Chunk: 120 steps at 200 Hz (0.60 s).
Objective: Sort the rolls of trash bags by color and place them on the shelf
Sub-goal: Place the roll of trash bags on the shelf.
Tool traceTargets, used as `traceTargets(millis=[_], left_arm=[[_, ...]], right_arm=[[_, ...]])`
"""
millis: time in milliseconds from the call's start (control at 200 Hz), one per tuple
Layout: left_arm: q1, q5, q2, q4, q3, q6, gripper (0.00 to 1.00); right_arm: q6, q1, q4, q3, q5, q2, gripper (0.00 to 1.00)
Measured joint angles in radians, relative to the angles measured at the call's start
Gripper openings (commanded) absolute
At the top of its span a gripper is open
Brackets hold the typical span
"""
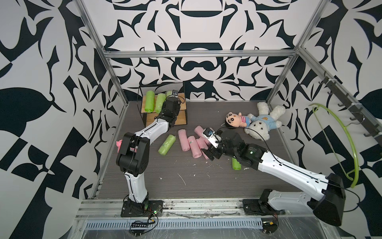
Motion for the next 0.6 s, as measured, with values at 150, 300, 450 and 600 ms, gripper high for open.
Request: traceTargets(millis=[150,300,450,600], left_arm=[[0.0,0.005,-0.029,-0.031,-0.002,-0.015,0.6],[0.0,0.013,-0.071,-0.047,-0.002,-0.034,0.65],[0.0,0.027,-0.082,-0.096,0.025,-0.037,0.65],[0.0,0.038,-0.055,-0.174,0.123,-0.019,0.65]], right_arm=[[0.003,0.0,0.0,-0.001,0.0,0.0,1.0],[0.005,0.0,0.0,-0.001,0.0,0.0,1.0],[0.006,0.0,0.0,-0.001,0.0,0.0,1.0],[0.006,0.0,0.0,-0.001,0.0,0.0,1.0]])
